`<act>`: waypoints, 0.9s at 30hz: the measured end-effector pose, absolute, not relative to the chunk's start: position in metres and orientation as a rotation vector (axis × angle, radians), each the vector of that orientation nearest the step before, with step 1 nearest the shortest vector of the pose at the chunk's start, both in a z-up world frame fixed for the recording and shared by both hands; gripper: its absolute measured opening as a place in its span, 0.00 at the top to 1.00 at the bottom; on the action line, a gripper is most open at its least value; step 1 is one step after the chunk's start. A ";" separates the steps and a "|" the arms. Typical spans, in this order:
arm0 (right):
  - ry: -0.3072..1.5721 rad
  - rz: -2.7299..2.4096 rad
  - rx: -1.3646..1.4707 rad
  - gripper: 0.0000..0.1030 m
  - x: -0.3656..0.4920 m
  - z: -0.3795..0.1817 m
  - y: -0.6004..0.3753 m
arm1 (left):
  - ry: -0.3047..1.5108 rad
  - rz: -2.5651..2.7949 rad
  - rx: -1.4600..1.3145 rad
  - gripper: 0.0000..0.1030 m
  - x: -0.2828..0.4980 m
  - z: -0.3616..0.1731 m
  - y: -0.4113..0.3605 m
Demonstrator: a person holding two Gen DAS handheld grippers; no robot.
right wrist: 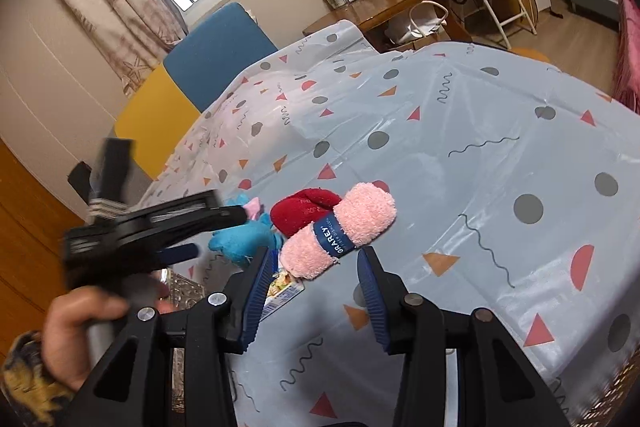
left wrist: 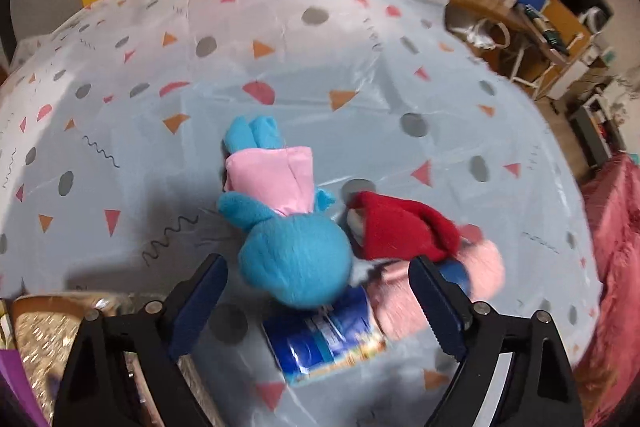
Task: Organize soft objects
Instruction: 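Grasp the blue plush toy with the left tool while the right tool grasps the red cloth and pink towel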
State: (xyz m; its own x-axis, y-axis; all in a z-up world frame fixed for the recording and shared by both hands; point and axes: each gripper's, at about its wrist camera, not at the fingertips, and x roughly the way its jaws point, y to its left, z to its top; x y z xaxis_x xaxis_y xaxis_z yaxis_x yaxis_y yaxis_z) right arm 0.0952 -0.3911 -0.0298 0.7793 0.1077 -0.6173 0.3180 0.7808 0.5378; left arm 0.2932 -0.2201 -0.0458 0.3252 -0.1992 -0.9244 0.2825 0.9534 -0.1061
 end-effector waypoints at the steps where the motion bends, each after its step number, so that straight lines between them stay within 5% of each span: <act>1: 0.684 -0.117 0.686 0.57 0.096 -0.031 -0.392 | 1.205 -0.303 0.093 0.15 0.296 -0.052 -0.222; 5: 0.687 -0.114 0.686 0.57 0.096 -0.031 -0.391 | 1.239 -0.273 0.143 0.43 0.302 -0.075 -0.225; 8: 0.696 -0.123 0.668 0.57 0.098 -0.031 -0.389 | 1.203 -0.300 0.143 0.51 0.300 -0.072 -0.224; 27: 0.952 -0.047 0.350 0.57 0.247 -0.050 -0.374 | 1.033 -0.313 0.077 0.52 0.307 0.020 -0.181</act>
